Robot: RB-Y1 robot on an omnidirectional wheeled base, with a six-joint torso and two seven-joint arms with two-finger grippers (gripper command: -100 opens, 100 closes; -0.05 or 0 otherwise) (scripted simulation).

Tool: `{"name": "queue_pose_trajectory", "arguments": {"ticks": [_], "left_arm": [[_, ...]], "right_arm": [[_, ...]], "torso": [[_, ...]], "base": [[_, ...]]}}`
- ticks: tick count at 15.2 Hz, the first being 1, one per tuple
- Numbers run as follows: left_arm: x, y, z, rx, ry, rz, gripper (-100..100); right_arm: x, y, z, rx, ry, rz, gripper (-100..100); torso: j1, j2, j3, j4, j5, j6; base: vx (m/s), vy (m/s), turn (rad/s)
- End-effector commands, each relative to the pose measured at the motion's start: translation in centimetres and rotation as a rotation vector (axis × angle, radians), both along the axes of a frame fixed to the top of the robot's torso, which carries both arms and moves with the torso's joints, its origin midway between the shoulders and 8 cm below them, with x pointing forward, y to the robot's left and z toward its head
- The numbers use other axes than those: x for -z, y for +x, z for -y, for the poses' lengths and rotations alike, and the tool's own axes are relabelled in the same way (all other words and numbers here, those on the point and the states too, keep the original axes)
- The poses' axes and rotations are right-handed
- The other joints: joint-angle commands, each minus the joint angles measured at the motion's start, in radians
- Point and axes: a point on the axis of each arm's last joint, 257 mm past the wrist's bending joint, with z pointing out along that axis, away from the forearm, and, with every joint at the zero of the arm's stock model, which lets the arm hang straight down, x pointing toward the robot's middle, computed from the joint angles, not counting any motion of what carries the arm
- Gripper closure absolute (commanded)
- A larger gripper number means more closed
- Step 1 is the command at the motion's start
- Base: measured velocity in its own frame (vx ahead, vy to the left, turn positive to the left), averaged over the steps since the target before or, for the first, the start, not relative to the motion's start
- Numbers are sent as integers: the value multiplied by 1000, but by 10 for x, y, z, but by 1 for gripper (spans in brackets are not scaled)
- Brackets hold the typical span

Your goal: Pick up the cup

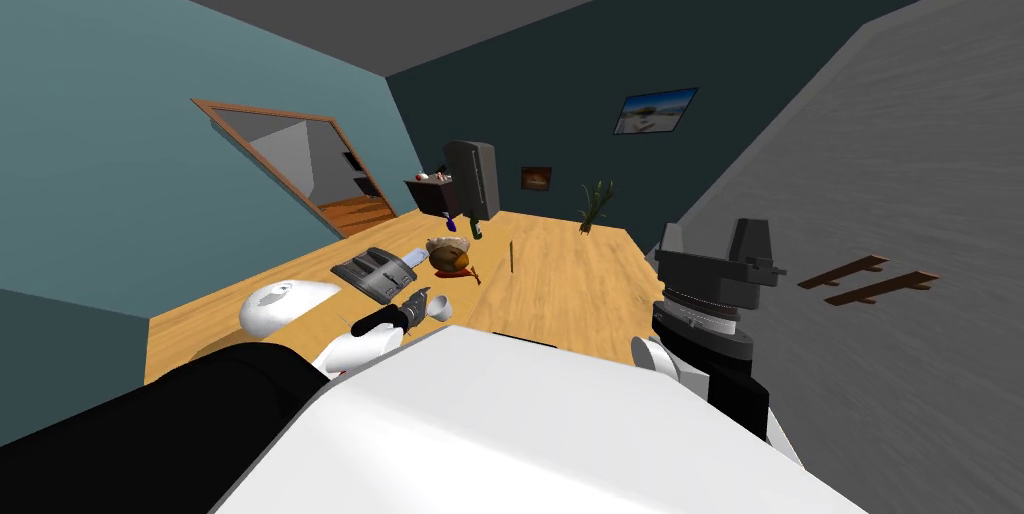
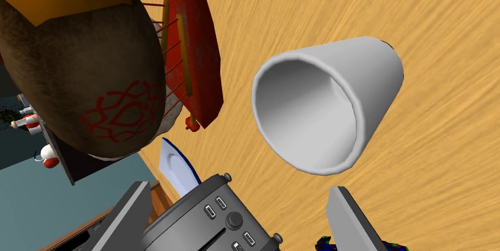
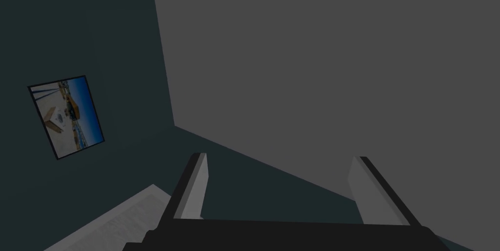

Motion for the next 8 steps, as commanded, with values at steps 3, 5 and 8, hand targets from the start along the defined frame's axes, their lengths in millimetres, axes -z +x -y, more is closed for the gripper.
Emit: {"name": "queue_pose_trajectory", "arguments": {"ticks": [3,5,8], "left_arm": [[15,-22,-3,-32,-30,-77,-100],[26,-40,-5,-57,-54,-133,-100],[35,-58,-5,-82,-79,-187,-100]], "right_arm": [[0,0,0,0,0,0,0],[0,0,0,0,0,0,0],[0,0,0,0,0,0,0]], "torso": [[0,-1,0,0,0,0],[0,-1,0,0,0,0],[0,0,0,0,0,0]], "base": [[62,1,-44],[66,-9,-57],[53,-4,-42]]}}
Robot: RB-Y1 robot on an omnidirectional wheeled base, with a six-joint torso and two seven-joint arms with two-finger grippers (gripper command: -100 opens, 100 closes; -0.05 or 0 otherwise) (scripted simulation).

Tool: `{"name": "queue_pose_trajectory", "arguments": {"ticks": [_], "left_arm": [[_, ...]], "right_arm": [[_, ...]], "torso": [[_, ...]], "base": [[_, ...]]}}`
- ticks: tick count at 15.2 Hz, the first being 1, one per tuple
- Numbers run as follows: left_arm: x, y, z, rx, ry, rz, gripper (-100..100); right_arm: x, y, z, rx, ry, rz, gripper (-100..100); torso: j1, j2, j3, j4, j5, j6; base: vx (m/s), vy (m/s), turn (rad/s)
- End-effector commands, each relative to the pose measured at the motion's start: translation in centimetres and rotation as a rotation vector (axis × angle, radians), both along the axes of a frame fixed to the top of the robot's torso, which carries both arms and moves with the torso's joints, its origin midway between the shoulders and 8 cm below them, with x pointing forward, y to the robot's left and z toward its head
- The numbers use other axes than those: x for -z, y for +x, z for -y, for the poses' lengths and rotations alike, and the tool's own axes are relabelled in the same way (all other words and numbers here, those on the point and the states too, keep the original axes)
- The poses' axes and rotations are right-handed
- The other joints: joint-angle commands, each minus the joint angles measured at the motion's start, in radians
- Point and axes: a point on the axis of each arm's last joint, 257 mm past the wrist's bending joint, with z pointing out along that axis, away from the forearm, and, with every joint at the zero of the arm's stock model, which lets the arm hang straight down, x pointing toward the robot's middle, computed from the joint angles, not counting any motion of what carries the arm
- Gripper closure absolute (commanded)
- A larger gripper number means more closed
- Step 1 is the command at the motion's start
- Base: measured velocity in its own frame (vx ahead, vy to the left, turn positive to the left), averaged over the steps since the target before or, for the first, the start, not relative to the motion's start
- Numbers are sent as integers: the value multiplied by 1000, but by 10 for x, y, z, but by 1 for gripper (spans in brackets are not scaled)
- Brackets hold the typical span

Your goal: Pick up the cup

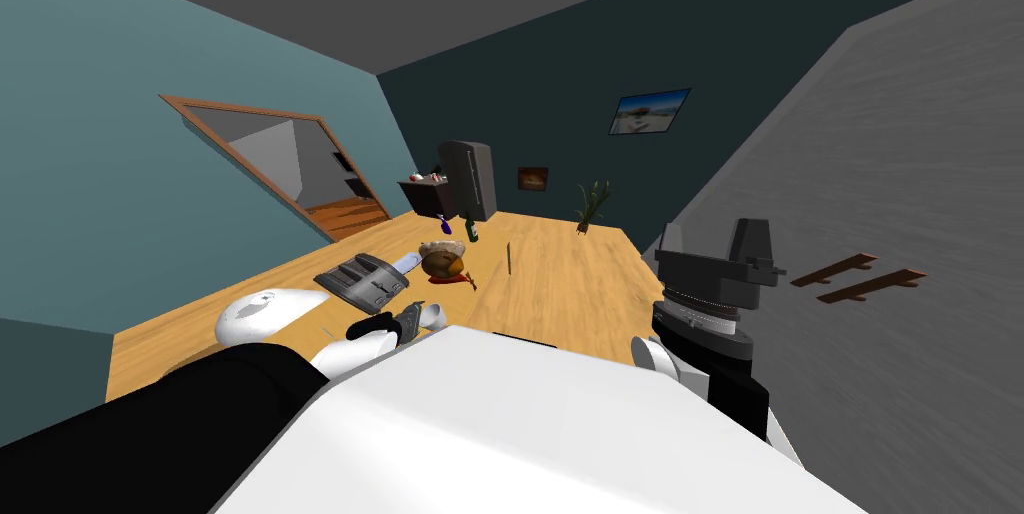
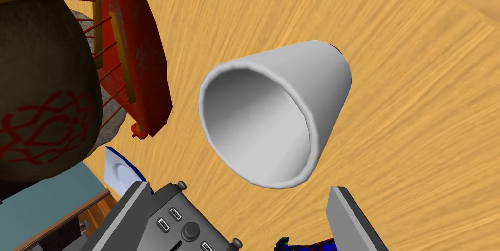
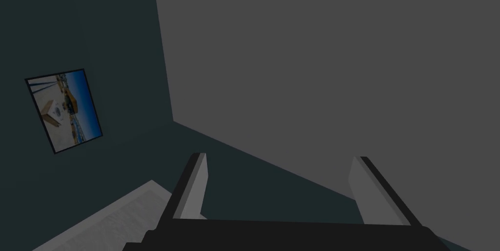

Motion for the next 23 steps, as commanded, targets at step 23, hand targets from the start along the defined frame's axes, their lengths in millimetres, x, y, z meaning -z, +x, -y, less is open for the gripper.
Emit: {"name": "queue_pose_trajectory", "arguments": {"ticks": [23], "left_arm": [[57,-135,19,-186,-222,-381,-100]], "right_arm": [[0,0,0,0,0,0,0]], "torso": [[1,2,1,0,0,0]], "base": [[64,3,-45]]}}
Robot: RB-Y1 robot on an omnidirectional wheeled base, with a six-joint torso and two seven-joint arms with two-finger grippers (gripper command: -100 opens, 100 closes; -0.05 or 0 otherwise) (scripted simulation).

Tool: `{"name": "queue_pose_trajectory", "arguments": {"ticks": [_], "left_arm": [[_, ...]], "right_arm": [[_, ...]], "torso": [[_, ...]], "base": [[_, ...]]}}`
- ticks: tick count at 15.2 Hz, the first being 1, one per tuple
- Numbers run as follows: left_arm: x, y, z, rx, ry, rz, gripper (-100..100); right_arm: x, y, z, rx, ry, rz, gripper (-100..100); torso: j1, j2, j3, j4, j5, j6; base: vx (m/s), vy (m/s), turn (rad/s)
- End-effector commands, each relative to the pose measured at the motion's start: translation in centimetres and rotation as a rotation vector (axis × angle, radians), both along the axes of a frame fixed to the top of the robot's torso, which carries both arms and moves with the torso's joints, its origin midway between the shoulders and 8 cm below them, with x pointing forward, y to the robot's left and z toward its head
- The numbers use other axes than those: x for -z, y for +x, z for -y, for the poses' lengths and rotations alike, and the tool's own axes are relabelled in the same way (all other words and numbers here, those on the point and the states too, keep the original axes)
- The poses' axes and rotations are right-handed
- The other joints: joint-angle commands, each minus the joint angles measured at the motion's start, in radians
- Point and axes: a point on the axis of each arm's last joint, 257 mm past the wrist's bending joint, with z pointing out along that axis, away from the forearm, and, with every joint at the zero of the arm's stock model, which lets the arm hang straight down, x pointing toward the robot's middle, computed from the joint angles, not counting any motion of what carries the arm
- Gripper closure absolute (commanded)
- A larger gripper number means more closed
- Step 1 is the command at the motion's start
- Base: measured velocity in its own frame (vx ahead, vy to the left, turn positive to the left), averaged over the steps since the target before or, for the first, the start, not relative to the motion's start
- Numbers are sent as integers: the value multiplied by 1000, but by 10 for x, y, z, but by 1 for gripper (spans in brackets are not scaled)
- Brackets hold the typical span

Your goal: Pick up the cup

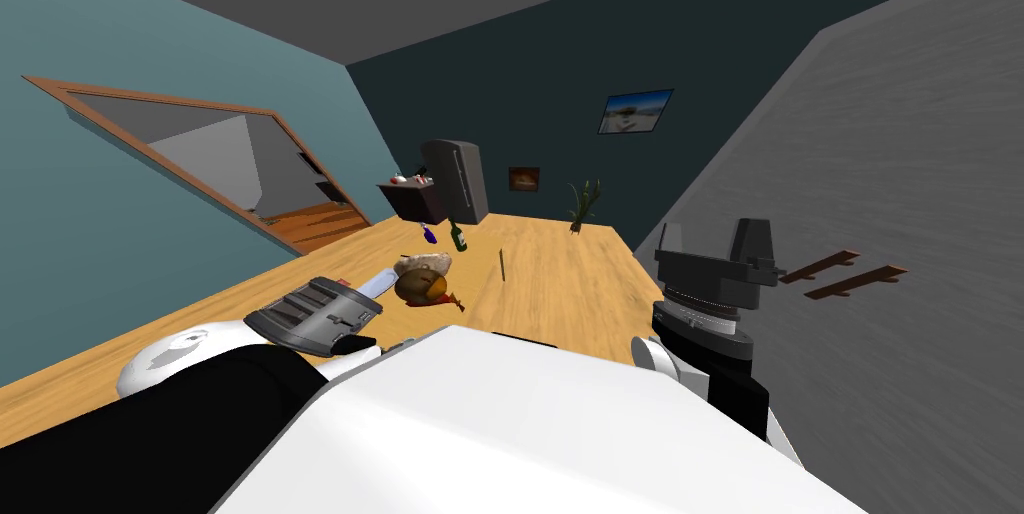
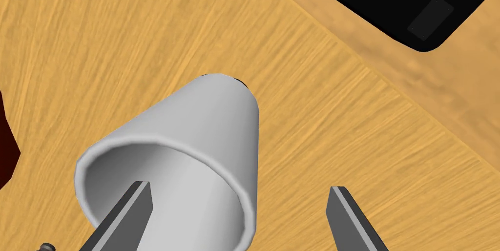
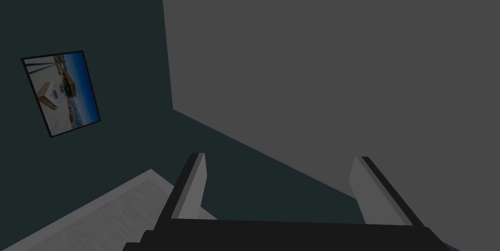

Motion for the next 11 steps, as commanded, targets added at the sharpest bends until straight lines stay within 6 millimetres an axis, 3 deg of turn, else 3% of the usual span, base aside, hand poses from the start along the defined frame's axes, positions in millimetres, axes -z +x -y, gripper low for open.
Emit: {"name": "queue_pose_trajectory", "arguments": {"ticks": [1,5,6,10,11], "left_arm": [[9,3,-1,-2,1,5,-100],[14,4,-1,-3,0,5,-100],[15,4,-1,-3,1,6,100],[15,4,-1,-2,0,4,100],[6,2,-1,-1,1,4,100]], "right_arm": [[0,0,0,0,0,0,0],[0,0,0,0,0,0,0],[0,0,0,0,0,0,0],[0,0,0,0,0,0,0],[0,0,0,0,0,0,0]], "torso": [[0,0,0,0,0,0],[0,3,2,1,0,0],[0,3,2,1,0,0],[0,2,1,1,0,0],[0,2,1,1,0,0]], "base": [[-21,7,-15],[-23,6,-9],[0,0,0],[0,0,0],[10,-5,11]]}}
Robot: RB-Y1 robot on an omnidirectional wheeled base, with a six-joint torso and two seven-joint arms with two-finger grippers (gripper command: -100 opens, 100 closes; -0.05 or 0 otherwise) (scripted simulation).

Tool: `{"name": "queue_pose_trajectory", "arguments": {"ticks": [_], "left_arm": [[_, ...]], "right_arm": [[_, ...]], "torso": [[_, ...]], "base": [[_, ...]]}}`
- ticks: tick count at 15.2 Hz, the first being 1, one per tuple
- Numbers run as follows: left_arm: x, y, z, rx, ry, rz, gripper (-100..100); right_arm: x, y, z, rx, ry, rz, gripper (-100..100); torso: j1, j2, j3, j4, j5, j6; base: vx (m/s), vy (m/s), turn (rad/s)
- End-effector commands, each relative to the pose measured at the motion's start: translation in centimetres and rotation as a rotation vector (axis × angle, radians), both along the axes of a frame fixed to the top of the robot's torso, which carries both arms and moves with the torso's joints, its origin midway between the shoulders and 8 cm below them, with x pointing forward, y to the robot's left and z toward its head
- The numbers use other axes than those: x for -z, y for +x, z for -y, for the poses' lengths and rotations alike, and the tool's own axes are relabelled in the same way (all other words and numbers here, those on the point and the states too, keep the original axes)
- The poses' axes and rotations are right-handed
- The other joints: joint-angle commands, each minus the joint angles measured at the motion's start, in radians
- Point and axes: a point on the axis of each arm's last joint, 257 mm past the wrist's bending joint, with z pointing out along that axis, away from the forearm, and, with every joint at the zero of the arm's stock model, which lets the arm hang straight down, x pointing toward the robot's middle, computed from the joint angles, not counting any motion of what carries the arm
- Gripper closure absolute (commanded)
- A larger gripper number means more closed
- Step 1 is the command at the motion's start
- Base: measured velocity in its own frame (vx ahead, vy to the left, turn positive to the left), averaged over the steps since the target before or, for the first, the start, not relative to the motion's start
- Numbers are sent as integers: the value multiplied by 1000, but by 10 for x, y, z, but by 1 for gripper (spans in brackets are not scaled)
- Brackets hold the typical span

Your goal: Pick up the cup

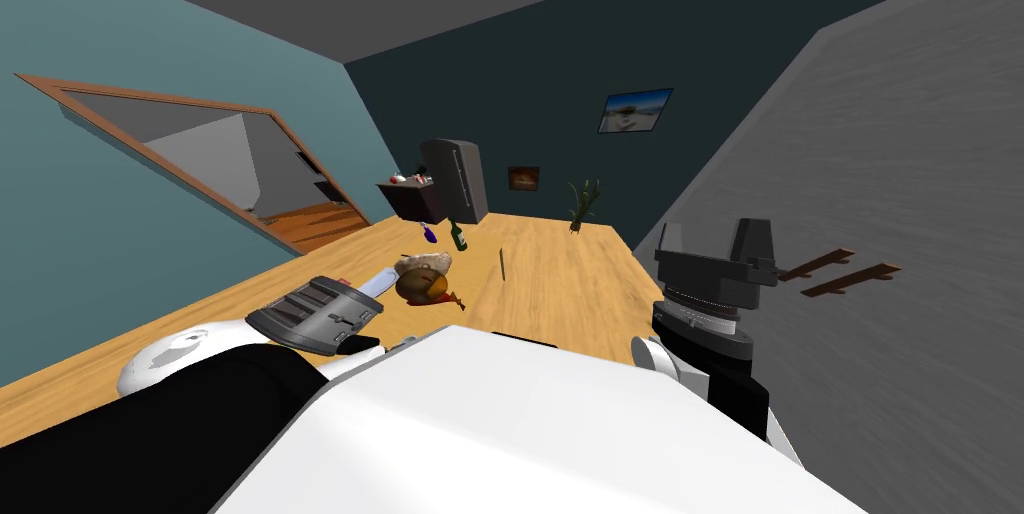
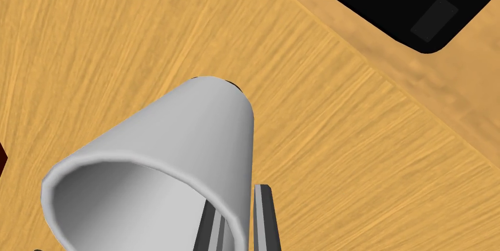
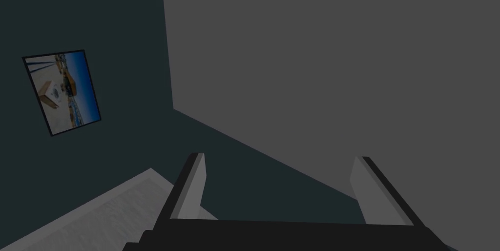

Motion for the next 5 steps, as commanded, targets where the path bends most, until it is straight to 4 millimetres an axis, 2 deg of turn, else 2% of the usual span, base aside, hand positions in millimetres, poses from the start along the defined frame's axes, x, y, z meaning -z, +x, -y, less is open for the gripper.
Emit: {"name": "queue_pose_trajectory", "arguments": {"ticks": [1,4,5], "left_arm": [[-9,-1,0,1,0,-1,100],[-18,-4,1,4,1,-4,100],[-14,-4,1,3,1,-3,100]], "right_arm": [[0,0,0,0,0,0,0],[0,0,0,0,0,0,0],[0,0,0,0,0,0,0]], "torso": [[0,0,0,0,0,0],[-1,-1,0,0,-1,0],[-1,-1,0,0,-1,0]], "base": [[22,-5,24],[25,-8,13],[12,-5,5]]}}
